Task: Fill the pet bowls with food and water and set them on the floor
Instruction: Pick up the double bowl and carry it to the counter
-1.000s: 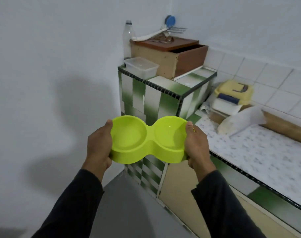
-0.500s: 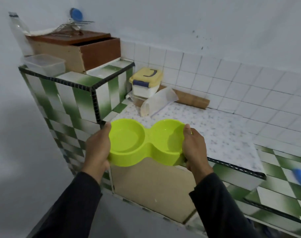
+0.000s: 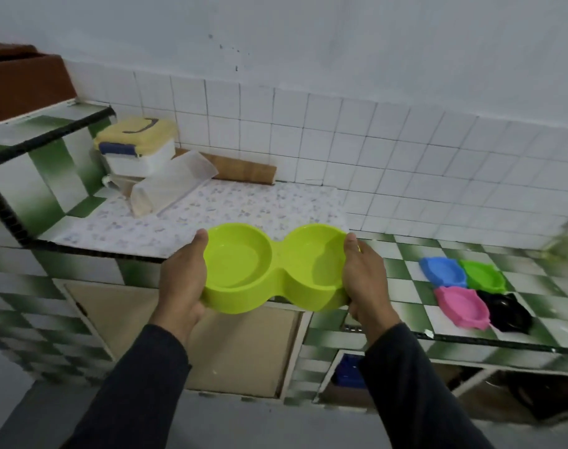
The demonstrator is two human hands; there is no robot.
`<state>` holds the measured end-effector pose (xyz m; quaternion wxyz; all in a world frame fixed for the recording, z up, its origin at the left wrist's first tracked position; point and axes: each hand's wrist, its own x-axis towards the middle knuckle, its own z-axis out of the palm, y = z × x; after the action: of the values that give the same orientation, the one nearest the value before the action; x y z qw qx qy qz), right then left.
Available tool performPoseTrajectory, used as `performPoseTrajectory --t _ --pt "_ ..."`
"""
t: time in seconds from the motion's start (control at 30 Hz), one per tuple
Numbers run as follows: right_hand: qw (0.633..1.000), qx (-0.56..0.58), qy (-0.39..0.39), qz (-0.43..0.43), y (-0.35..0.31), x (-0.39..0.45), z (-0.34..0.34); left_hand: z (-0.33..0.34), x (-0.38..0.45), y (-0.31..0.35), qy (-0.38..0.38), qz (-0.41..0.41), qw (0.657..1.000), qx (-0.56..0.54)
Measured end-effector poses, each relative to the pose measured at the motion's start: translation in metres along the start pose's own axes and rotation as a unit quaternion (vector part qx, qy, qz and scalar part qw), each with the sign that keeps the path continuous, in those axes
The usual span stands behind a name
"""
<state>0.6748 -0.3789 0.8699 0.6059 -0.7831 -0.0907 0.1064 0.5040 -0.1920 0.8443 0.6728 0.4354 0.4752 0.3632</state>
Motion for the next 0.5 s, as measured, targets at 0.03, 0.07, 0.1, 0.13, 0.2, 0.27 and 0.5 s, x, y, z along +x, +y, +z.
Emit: performPoseTrajectory --t 0.03,0.07,0.1,0.13,0.2,0.27,0.5 --pt "1.0 0.003 0.01 0.004 0.004 0.005 -0.015 0.015 -0.005 -0.005 -0.009 0.0 1.0 0.002" --pt "1.0 0.001 0.02 0.009 0.008 0.01 -0.029 0.03 -0.009 -0.01 -0.018 0.0 1.0 0.005" --pt "0.999 -0.001 0.03 0.015 0.012 0.015 -0.044 0.045 -0.013 -0.015 -0.028 0.0 1.0 0.008" --pt "0.999 0.0 0.041 0.019 0.015 0.019 -0.058 0.061 -0.017 -0.019 -0.04 -0.002 0.999 0.011" --pt "0.997 0.007 0.07 0.023 0.023 0.028 -0.087 0.093 -0.025 -0.027 -0.065 -0.007 0.998 0.02" --pt "0.994 0.02 0.101 0.033 0.031 0.036 -0.115 0.125 -0.032 -0.036 -0.091 -0.007 0.995 0.029" --pt "0.978 -0.001 0.201 0.049 0.058 0.064 -0.206 0.231 -0.057 -0.071 -0.186 -0.018 0.98 0.065"
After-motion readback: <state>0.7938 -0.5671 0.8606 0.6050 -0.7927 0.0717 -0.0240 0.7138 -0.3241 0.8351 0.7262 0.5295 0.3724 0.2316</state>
